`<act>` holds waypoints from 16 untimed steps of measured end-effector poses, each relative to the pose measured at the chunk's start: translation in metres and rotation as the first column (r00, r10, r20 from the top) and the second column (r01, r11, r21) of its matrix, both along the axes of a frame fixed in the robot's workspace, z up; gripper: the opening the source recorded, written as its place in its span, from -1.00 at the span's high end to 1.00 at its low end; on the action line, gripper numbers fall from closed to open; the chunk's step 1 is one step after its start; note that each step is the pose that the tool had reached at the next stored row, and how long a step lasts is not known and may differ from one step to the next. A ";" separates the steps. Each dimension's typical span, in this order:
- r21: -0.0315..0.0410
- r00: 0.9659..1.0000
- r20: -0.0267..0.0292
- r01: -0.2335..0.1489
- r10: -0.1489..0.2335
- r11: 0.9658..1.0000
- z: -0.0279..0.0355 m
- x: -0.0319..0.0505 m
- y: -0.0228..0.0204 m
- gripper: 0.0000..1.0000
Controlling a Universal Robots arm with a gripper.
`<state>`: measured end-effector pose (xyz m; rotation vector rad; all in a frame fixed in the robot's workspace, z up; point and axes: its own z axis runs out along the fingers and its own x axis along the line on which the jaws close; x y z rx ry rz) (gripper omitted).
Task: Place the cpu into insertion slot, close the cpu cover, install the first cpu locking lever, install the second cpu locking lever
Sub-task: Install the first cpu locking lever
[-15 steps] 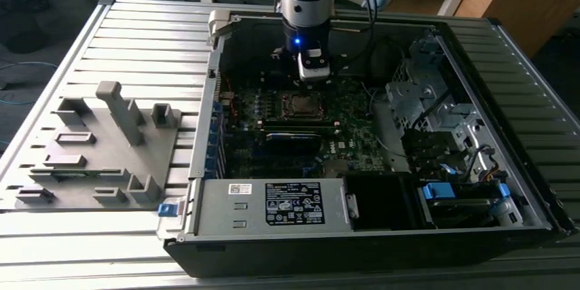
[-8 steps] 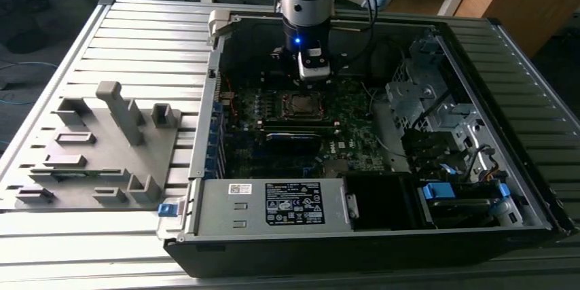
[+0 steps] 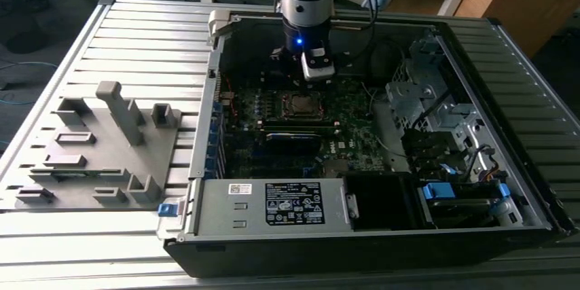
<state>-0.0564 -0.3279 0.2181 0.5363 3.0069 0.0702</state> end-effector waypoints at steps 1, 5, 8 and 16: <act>0.000 1.000 0.000 -0.016 0.016 1.000 -0.0001 0.0000 0.0000 0.79; 0.000 0.998 0.000 -0.064 0.064 0.998 -0.0003 0.0000 0.0000 0.79; 0.000 0.998 0.000 -0.064 0.064 0.998 -0.0004 0.0000 0.0000 0.79; 0.000 0.998 0.000 -0.065 0.065 0.998 -0.0004 0.0000 0.0000 0.79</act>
